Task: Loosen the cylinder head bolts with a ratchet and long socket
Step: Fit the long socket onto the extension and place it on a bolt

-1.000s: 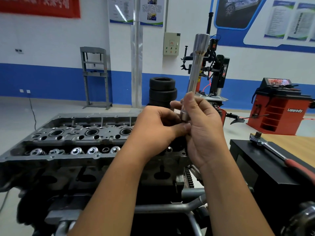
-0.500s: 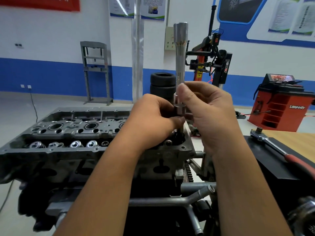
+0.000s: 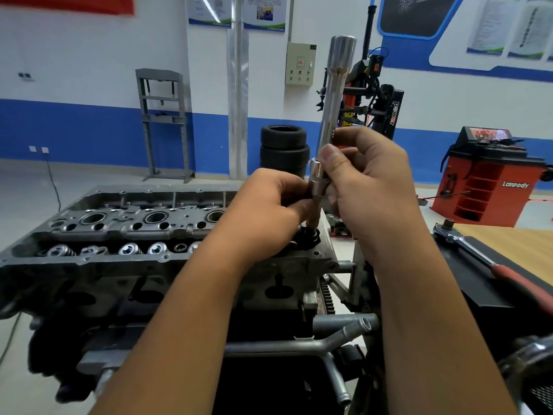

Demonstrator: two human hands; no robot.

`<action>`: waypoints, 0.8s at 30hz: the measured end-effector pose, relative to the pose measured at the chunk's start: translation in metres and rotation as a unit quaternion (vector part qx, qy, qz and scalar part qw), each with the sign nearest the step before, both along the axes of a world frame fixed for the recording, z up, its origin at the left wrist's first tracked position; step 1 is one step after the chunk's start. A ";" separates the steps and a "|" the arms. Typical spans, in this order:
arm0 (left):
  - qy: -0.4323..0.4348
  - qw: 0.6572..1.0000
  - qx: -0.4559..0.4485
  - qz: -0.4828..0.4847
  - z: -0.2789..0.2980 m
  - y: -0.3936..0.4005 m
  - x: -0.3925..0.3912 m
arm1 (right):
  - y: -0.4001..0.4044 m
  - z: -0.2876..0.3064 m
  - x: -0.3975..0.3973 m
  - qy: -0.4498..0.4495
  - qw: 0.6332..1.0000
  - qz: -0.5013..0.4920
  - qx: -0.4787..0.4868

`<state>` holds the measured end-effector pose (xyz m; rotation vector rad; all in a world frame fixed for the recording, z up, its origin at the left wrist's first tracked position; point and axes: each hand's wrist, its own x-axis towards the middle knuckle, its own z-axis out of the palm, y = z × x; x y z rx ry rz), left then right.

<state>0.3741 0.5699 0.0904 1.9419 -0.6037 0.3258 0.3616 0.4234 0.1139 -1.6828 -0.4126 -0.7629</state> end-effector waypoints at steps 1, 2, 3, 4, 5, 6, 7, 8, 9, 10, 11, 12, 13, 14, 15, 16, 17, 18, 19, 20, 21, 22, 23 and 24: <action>-0.002 1.000 -0.007 0.009 0.000 -0.001 0.001 | 0.000 0.000 -0.001 0.005 1.000 0.012 0.007; -0.002 1.000 -0.014 0.013 -0.001 -0.001 0.001 | 0.000 -0.001 -0.002 0.007 1.000 0.019 0.013; -0.003 1.000 -0.016 0.016 -0.001 -0.001 0.001 | 0.001 -0.001 -0.003 0.007 1.000 0.021 0.021; -0.007 1.000 -0.014 0.020 -0.001 -0.002 0.001 | 0.001 -0.002 -0.003 0.004 0.999 0.017 0.029; -0.012 1.000 -0.009 0.024 0.000 -0.002 0.002 | 0.001 -0.002 -0.004 0.001 0.999 0.010 0.038; -0.016 1.000 -0.005 0.025 0.000 -0.002 0.002 | 0.001 -0.002 -0.003 -0.002 0.999 0.004 0.045; -0.018 1.000 -0.001 0.020 -0.001 -0.003 0.002 | 0.001 -0.002 -0.003 -0.004 0.999 -0.001 0.047; -0.014 1.000 -0.002 0.009 -0.001 -0.004 0.002 | 0.000 -0.002 -0.004 -0.004 0.999 -0.002 0.045; -0.005 1.000 -0.005 -0.001 -0.001 -0.005 0.001 | -0.001 -0.001 -0.004 -0.003 0.999 0.002 0.044; 0.004 1.000 -0.010 -0.009 -0.001 -0.006 0.001 | -0.002 0.000 -0.004 0.000 0.999 0.014 0.046; 0.010 1.000 -0.016 -0.011 -0.001 -0.006 0.001 | -0.003 0.000 -0.005 0.007 0.998 0.032 0.050; 0.010 1.000 -0.024 -0.008 0.000 -0.007 0.001 | -0.004 0.001 -0.007 0.016 0.997 0.055 0.056; 0.007 1.000 -0.030 -0.003 -0.001 -0.008 0.002 | -0.004 0.001 -0.008 0.024 0.995 0.078 0.062; 0.003 0.999 -0.034 0.002 -0.001 -0.008 0.002 | -0.004 0.001 -0.009 0.026 0.993 0.092 0.065; -0.002 0.999 -0.037 0.008 -0.002 -0.009 0.003 | -0.004 0.000 -0.009 0.022 0.994 0.088 0.063; -0.007 0.999 -0.038 0.015 -0.002 -0.009 0.004 | -0.003 0.000 -0.009 0.015 0.995 0.071 0.062; -0.014 0.999 -0.035 0.022 -0.002 -0.009 0.005 | -0.002 -0.001 -0.009 0.007 0.997 0.047 0.066; -0.019 0.999 -0.027 0.025 -0.002 -0.009 0.005 | -0.001 -0.001 -0.009 0.003 0.997 0.028 0.073; -0.016 1.000 -0.020 0.017 -0.002 -0.009 0.005 | 0.000 -0.001 -0.009 0.003 0.997 0.020 0.080; -0.003 1.000 -0.014 0.000 -0.001 -0.008 0.005 | 0.001 -0.001 -0.009 0.007 0.996 0.027 0.085; 0.011 1.000 -0.008 -0.017 -0.001 -0.007 0.005 | 0.001 0.000 -0.010 0.014 0.994 0.050 0.094; 0.020 0.999 0.000 -0.026 -0.001 -0.006 0.004 | 0.000 0.001 -0.011 0.024 0.991 0.083 0.104; 0.024 0.999 0.002 -0.029 0.000 -0.005 0.003 | -0.001 0.002 -0.012 0.033 0.987 0.112 0.110; 0.021 0.999 0.002 -0.024 0.000 -0.005 0.003 | -0.002 0.003 -0.012 0.040 0.985 0.130 0.109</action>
